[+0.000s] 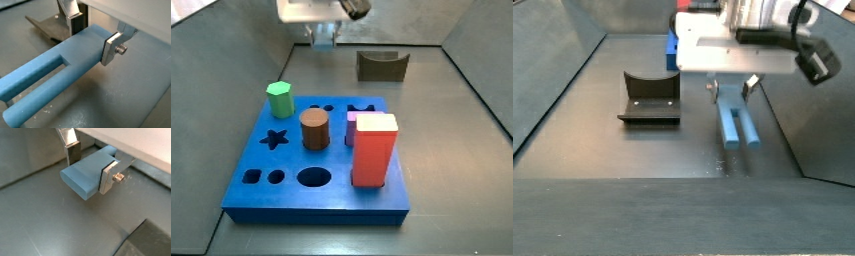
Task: Pick up the square-circle object. Move up. Rotate the square-circle object. Place the square-circle object on the fixture. Regrasp the square-circle object. Move to above the board. Insert the square-circle object.
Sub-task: Rotate the square-circle object.
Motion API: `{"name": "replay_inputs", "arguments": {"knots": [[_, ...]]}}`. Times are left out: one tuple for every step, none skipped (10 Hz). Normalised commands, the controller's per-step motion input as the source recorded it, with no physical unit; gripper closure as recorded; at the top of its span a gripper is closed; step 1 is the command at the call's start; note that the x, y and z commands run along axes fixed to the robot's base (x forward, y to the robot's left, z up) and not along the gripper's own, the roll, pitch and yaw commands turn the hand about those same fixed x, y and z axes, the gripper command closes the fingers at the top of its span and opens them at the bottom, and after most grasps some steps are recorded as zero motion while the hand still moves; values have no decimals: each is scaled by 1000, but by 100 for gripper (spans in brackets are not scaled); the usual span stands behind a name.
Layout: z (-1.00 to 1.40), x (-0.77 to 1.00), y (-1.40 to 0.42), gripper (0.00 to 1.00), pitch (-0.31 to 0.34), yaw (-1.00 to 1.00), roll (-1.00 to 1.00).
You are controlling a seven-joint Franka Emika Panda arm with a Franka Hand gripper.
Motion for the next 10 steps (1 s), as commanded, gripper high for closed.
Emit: {"name": "replay_inputs", "arguments": {"knots": [[-857,47,-1,100,-21,23,-33],[-710,46,1,100,-24,22,-39],[-524,41,5,100,-29,17,-45],[-389,42,6,100,-34,17,-50],[-260,41,6,100,-34,18,-56],[0,0,0,0,0,0,0],[1000,0,0,0,0,0,0],[1000,0,0,0,1,0,0],[1000,-15,0,0,40,-3,-2],[1000,-12,3,0,57,-6,-2]]}}
